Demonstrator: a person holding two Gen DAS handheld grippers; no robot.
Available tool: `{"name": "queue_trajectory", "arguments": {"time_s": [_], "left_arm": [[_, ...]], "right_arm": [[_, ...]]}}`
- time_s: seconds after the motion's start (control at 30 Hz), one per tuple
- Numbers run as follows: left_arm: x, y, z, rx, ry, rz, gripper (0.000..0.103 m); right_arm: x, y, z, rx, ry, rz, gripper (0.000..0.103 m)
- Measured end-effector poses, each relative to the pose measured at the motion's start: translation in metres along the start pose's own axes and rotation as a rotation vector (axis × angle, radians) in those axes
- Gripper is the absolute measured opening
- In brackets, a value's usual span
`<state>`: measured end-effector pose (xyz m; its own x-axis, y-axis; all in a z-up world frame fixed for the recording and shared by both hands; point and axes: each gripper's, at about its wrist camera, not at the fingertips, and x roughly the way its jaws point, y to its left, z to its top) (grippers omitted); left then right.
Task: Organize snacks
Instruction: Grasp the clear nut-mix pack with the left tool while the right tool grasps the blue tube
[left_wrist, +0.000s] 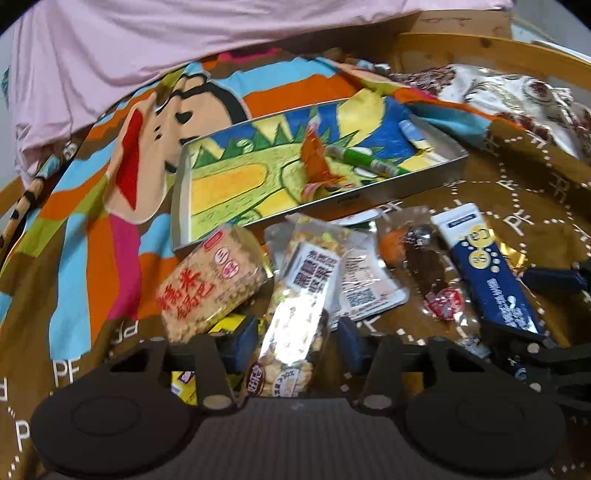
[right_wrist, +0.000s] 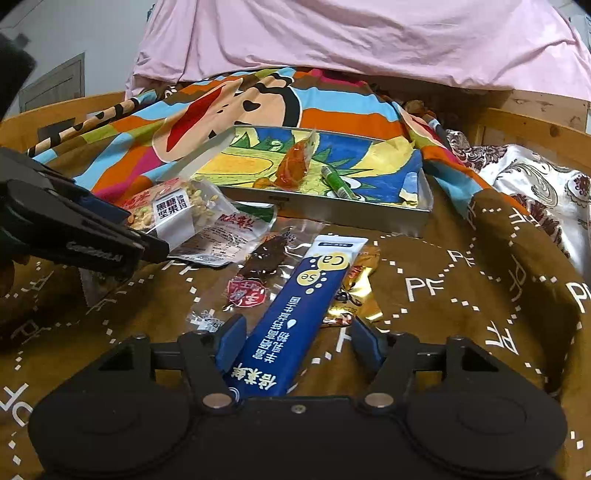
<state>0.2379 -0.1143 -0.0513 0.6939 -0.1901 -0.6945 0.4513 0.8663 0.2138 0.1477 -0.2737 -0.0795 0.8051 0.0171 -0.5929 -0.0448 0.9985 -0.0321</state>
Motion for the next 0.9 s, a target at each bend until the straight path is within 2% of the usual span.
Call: {"name": "queue_trajectory", "arguments": {"time_s": [0.2,0.27,0.33,0.4,0.63,0.73,0.9], "left_arm": [[0.002,0.001,0.001,-0.060,0.029,0.006,0.047],[0.002,-0.006,0.000,-0.049,0.032,0.035,0.047],[0.002,-0.011,0.002,-0.051,0.038,0.060,0.047],[0.001,-0.014,0.003,-0.056,0.047,0.076,0.046],[-0.014,-0.009,0.004,-0.163,0.061,0.045,0.044],[-0.021,-0.006,0.001,-0.215,0.069,0.020,0.044],[-0.024,-0.006,-0.004,-0.245,0.070,0.012,0.043]], "right_arm": [[0.005,0.007,-0.003,-0.035,0.014,0.006,0.059],[0.006,0.010,-0.004,-0.051,0.018,0.006,0.059],[0.006,0.012,-0.006,-0.064,0.015,0.011,0.052],[0.005,0.015,-0.007,-0.082,0.012,0.004,0.050],[-0.004,0.023,-0.009,-0.153,0.007,-0.029,0.038],[-0.007,0.025,-0.008,-0.192,0.004,-0.049,0.036],[-0.006,0.028,-0.009,-0.236,0.013,-0.071,0.036]]}}
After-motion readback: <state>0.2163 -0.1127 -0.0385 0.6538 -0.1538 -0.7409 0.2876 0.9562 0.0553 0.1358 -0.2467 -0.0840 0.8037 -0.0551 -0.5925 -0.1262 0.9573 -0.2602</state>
